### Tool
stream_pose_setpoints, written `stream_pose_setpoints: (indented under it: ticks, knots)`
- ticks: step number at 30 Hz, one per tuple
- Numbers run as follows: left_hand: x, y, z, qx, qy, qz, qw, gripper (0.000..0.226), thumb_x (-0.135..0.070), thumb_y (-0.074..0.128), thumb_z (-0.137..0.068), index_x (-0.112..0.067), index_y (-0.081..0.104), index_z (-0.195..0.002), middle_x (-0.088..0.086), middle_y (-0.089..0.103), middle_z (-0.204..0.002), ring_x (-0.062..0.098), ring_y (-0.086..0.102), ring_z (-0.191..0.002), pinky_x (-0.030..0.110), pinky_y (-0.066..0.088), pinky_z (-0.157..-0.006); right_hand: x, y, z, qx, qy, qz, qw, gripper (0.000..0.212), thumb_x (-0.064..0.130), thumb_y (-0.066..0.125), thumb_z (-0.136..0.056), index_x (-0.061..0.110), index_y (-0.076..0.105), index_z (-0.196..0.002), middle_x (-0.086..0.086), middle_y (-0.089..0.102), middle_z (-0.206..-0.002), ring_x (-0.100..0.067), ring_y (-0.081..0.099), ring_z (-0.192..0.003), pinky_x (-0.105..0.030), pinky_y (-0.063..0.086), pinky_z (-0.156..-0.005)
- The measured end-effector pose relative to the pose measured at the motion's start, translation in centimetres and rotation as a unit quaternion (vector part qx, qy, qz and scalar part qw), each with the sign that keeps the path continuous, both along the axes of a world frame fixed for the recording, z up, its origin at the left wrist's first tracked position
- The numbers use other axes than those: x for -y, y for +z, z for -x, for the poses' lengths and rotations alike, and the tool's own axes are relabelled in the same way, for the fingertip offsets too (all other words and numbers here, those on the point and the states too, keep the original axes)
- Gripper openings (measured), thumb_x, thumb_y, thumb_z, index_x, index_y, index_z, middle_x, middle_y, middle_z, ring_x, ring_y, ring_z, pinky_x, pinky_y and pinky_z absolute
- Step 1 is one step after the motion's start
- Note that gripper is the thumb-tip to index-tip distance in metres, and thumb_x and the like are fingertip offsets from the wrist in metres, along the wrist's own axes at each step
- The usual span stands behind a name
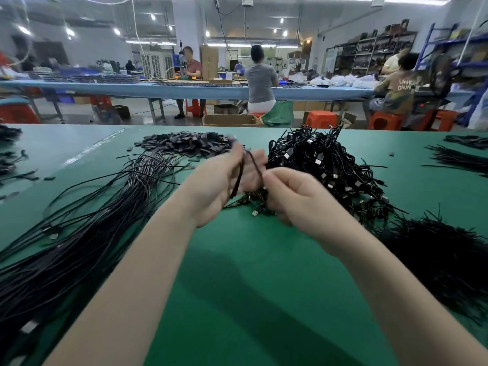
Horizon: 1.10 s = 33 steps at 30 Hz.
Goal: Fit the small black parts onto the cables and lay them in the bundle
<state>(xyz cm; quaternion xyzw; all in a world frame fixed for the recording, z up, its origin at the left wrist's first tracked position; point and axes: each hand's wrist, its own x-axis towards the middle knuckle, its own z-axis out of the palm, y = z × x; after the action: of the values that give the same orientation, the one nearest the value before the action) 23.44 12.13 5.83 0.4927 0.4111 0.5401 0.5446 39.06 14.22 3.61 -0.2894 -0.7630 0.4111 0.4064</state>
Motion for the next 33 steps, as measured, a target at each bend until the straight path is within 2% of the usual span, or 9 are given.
stream_pose_setpoints:
  ticks: [4, 7, 10, 12, 14, 17, 20, 28, 33]
  knots:
    - [0.6, 1.4, 0.6, 0.212, -0.066, -0.063, 0.973, 0.051, -0.040, 0.027, -0.103, -0.011, 0.069, -0.107, 0.002, 0.074, -0.096, 0.013, 0.070, -0.089, 0.021, 0.055, -0.073, -0.5, -2.7, 0.0, 0.068, 0.192, 0.149, 0.968, 0.028, 0.035, 0.040, -0.100, 0.025, 0.066, -0.094, 0.010, 0.043, -0.062, -0.010, 0.038, -0.054, -0.022, 0.037, -0.054]
    - [1.4, 2.1, 1.5, 0.191, -0.098, -0.079, 0.974, 0.049, -0.040, 0.034, -0.100, -0.019, 0.074, -0.081, -0.009, 0.059, -0.057, 0.006, 0.057, -0.053, 0.017, 0.046, -0.052, -1.9, -4.7, -1.3, 0.168, 0.172, 0.220, 0.946, 0.031, 0.040, 0.041, -0.100, 0.022, 0.066, -0.091, 0.007, 0.039, -0.063, -0.011, 0.036, -0.054, -0.023, 0.036, -0.055]
    - [1.7, 1.7, 2.3, -0.014, -0.121, -0.077, 0.990, 0.043, -0.041, 0.043, -0.093, -0.020, 0.067, -0.064, -0.009, 0.039, -0.040, 0.006, 0.033, -0.036, 0.018, 0.028, -0.042, -3.2, -4.4, -1.9, 0.240, -0.057, 0.086, 0.965, 0.045, 0.048, 0.052, -0.093, 0.009, 0.064, -0.076, 0.001, 0.040, -0.059, -0.012, 0.034, -0.049, -0.023, 0.027, -0.047]
    - [1.5, 0.9, 2.4, -0.254, -0.101, -0.047, 0.961, 0.043, -0.042, 0.044, -0.094, -0.018, 0.074, -0.076, -0.003, 0.054, -0.047, 0.009, 0.038, -0.039, 0.018, 0.029, -0.042, -3.6, -2.7, -2.2, 0.175, -0.172, -0.020, 0.969, 0.049, 0.049, 0.058, -0.089, 0.003, 0.060, -0.073, 0.004, 0.044, -0.054, -0.009, 0.036, -0.047, -0.023, 0.028, -0.046]
    - [1.1, 0.2, 1.3, -0.361, -0.083, -0.016, 0.929, 0.041, -0.041, 0.037, -0.101, -0.020, 0.071, -0.102, -0.003, 0.073, -0.076, 0.009, 0.056, -0.054, 0.018, 0.039, -0.051, -2.9, -0.4, -1.8, 0.079, -0.182, -0.055, 0.979, 0.043, 0.046, 0.054, -0.092, 0.009, 0.057, -0.071, 0.014, 0.043, -0.047, 0.000, 0.035, -0.040, -0.015, 0.028, -0.042]
    - [0.3, 0.0, -0.2, -0.121, -0.001, -0.007, 0.993, 0.040, -0.036, 0.032, -0.103, -0.015, 0.064, -0.114, -0.010, 0.074, -0.083, 0.002, 0.065, -0.070, 0.018, 0.049, -0.068, -0.3, 1.2, 0.5, -0.008, -0.069, -0.054, 0.996, 0.031, 0.023, 0.044, -0.101, 0.014, 0.057, -0.074, 0.018, 0.048, -0.050, 0.003, 0.041, -0.041, -0.011, 0.030, -0.044]
    - [0.1, 0.4, -0.4, 0.110, -0.040, -0.012, 0.993, 0.043, -0.038, 0.031, -0.102, -0.013, 0.065, -0.109, -0.004, 0.074, -0.086, 0.008, 0.069, -0.082, 0.019, 0.055, -0.075, 1.5, -0.7, 2.3, 0.014, -0.010, -0.055, 0.998, 0.030, 0.019, 0.045, -0.101, 0.017, 0.061, -0.075, 0.011, 0.045, -0.056, -0.003, 0.039, -0.049, -0.019, 0.033, -0.050]
    - [0.2, 0.2, -0.6, 0.196, -0.068, -0.011, 0.978, 0.032, -0.032, 0.032, -0.103, -0.020, 0.048, -0.079, -0.011, 0.034, -0.055, 0.006, 0.033, -0.048, 0.018, 0.028, -0.047, -0.4, -2.5, -0.2, 0.029, -0.036, 0.120, 0.992, 0.022, 0.023, 0.047, -0.100, 0.021, 0.065, -0.112, 0.004, 0.071, -0.096, -0.008, 0.062, -0.086, -0.008, 0.044, -0.067]
    - [-0.4, -1.1, -1.4, 0.148, -0.069, 0.024, 0.986, 0.033, -0.035, 0.033, -0.104, -0.018, 0.046, -0.079, -0.007, 0.041, -0.061, 0.008, 0.040, -0.053, 0.017, 0.034, -0.046, -0.4, -2.0, 0.4, -0.107, -0.016, 0.254, 0.961, 0.021, 0.028, 0.050, -0.099, 0.018, 0.067, -0.092, 0.003, 0.069, -0.080, -0.010, 0.068, -0.074, -0.024, 0.054, -0.074]
